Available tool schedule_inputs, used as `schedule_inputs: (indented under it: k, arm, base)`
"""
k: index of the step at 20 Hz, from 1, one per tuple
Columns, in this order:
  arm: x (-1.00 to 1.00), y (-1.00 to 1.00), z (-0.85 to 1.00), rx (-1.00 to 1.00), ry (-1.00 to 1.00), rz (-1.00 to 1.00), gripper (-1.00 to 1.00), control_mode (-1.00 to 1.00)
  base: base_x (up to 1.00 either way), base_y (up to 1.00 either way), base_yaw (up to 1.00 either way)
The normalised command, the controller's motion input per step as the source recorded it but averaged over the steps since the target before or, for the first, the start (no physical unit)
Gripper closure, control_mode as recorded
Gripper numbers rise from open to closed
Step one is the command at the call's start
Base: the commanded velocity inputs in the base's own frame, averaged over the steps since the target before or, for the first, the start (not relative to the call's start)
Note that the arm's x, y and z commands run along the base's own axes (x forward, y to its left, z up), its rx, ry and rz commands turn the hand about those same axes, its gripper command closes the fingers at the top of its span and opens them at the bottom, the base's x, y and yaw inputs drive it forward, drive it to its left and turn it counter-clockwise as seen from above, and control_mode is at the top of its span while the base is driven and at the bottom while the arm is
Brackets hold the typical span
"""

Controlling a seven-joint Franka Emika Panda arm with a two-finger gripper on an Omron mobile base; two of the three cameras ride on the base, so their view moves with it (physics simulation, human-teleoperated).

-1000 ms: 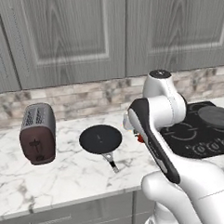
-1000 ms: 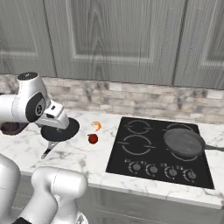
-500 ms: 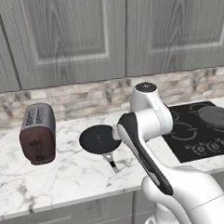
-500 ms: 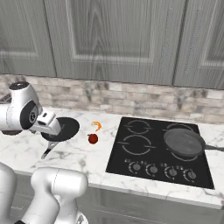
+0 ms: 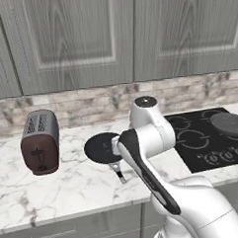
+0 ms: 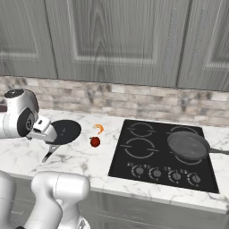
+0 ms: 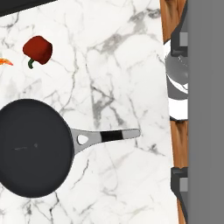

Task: Place both pans onto different burners. Then place the bell pepper and the shrimp on different pans.

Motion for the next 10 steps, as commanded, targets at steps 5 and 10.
schedule_inputs:
  k: [5, 10]
  arm:
    - [0.13, 0.19, -0.04, 0.00, 0.00, 0.00, -1.00, -1.00]
    - [0.20, 0.11, -0.07, 0.00, 0.00, 0.00, -1.00, -1.00]
  base:
    - [0.00, 0.00, 0.00]
    - [0.00, 0.00, 0.00]
